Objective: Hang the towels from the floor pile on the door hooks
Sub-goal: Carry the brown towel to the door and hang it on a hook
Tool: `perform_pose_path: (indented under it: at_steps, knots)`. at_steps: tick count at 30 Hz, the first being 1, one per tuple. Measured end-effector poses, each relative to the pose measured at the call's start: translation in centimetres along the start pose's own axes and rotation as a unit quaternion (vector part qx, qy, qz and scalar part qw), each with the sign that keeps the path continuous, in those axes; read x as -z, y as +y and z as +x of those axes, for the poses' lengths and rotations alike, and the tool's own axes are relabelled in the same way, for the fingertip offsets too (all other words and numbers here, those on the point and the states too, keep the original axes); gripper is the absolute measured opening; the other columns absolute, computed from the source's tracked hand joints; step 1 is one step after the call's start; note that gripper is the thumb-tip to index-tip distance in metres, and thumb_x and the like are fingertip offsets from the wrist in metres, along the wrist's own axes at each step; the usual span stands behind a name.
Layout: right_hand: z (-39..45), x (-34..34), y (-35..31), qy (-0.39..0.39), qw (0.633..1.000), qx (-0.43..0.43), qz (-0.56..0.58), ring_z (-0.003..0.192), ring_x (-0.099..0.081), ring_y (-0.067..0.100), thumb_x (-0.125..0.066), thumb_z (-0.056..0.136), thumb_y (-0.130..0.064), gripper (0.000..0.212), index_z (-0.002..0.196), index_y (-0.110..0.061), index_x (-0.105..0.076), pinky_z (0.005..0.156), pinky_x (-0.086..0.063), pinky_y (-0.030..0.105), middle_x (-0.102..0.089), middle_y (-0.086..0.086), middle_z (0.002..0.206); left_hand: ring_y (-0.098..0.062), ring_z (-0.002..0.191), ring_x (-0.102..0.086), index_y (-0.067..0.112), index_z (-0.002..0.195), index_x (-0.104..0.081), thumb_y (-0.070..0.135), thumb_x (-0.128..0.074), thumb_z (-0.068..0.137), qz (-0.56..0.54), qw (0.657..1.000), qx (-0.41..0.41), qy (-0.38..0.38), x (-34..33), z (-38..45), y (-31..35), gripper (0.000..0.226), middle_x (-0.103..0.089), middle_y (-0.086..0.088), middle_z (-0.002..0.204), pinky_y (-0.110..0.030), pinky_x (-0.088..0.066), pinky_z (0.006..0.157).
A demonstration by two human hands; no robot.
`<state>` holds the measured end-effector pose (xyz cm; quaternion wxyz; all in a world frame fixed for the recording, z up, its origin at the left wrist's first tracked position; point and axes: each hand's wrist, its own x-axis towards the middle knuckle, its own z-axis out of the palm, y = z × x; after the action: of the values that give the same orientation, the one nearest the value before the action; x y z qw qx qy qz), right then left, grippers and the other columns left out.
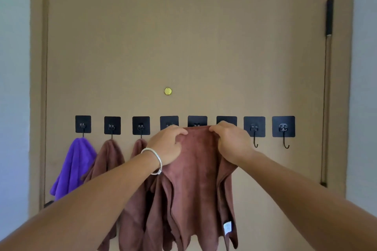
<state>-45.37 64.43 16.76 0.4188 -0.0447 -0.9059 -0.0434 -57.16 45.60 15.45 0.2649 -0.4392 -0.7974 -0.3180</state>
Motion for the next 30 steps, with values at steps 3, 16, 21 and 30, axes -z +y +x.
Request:
perform_pose_path:
  at_steps: [3,16,21,30]
  knots:
    - [1.1,-2.0,0.3,-0.019,0.998,0.003,-0.057,0.110,-0.049,0.022,-0.044,0.090,-0.005,0.049,0.134,-0.025,-0.050,0.072,-0.044,0.034,-0.055,-0.001,0.121,-0.013,0.118,-0.051,0.032,0.129,-0.053,0.011,-0.046,0.084,0.056,0.998,0.016,-0.019,-1.1,1.6,-0.6,0.050,-0.046,0.016,0.136,-0.027,-0.042,0.094]
    - [-0.8,-7.0,-1.0,-0.035,0.973,0.035,-0.226,0.101,-0.055,0.031,-0.054,0.088,-0.011,0.029,0.118,-0.010,-0.055,0.086,-0.043,0.039,-0.057,0.011,0.111,-0.026,0.099,-0.057,0.020,0.114,-0.054,0.005,-0.051,0.083,0.263,0.963,-0.028,-0.054,-5.5,0.7,-1.0,0.035,-0.050,-0.002,0.117,-0.036,-0.044,0.078]
    - [-2.9,-9.2,-3.4,-0.026,0.988,0.003,-0.150,0.067,-0.063,0.021,-0.087,0.055,-0.021,0.029,0.078,-0.018,-0.070,0.059,-0.050,0.031,-0.066,0.001,0.075,-0.027,0.124,-0.035,0.020,0.124,-0.054,0.013,-0.046,0.089,0.305,0.950,-0.033,-0.058,-7.9,-0.6,-0.2,0.037,-0.038,-0.003,0.138,-0.041,-0.029,0.102]
    - [-6.0,-10.3,-3.4,-0.019,0.953,-0.180,0.245,0.102,-0.057,0.016,-0.043,0.090,-0.010,0.038,0.123,-0.021,-0.057,0.091,-0.045,0.029,-0.061,0.000,0.114,-0.025,0.110,-0.057,0.020,0.119,-0.045,0.016,-0.043,0.087,0.075,0.974,0.084,-0.196,-7.9,-2.7,-0.2,0.032,-0.056,-0.003,0.123,-0.035,-0.045,0.094]
